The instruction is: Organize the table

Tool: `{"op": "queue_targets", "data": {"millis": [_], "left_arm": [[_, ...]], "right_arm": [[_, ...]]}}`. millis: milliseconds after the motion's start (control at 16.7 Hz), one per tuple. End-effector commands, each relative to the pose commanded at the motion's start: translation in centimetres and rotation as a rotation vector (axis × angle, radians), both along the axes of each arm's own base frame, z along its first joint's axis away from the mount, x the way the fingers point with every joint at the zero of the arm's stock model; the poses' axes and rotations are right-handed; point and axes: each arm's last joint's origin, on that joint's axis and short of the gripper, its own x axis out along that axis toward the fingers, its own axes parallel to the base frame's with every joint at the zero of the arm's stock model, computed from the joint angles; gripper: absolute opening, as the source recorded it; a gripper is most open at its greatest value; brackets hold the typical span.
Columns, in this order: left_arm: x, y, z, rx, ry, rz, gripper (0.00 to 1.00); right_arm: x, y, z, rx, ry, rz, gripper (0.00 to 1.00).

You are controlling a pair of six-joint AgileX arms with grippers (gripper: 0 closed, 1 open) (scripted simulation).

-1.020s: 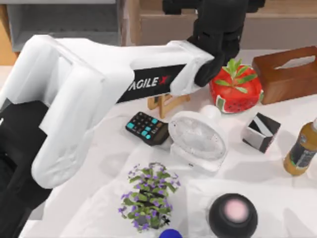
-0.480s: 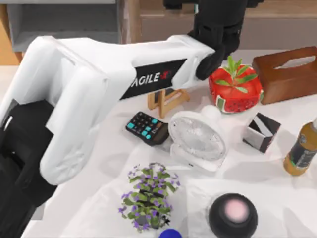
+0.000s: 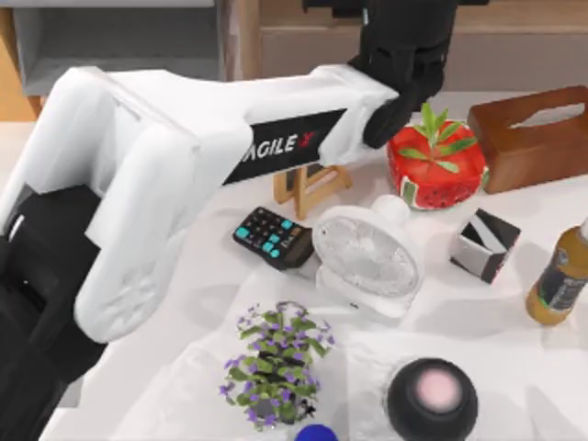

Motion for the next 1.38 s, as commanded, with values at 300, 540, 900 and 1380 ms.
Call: {"op": "queue_targets", "data": {"millis": [300, 540, 900, 1380], "left_arm": [[0.0, 0.0, 0.0, 0.0, 0.0, 0.0, 0.0], [0.0, 0.0, 0.0, 0.0, 0.0, 0.0, 0.0], [-0.6, -0.1, 0.5, -0.005, -0.006, 0.001, 0.0], [-4.2, -0.1, 1.6, 0.0, -0.001, -0.004, 0.0]], "right_arm": [[0.0, 0.0, 0.0, 0.0, 0.0, 0.0, 1.0], [0.0, 0.0, 0.0, 0.0, 0.0, 0.0, 1.0], [0.0, 0.0, 0.0, 0.0, 0.0, 0.0, 1.0], [0.0, 0.0, 0.0, 0.0, 0.0, 0.0, 1.0]]}}
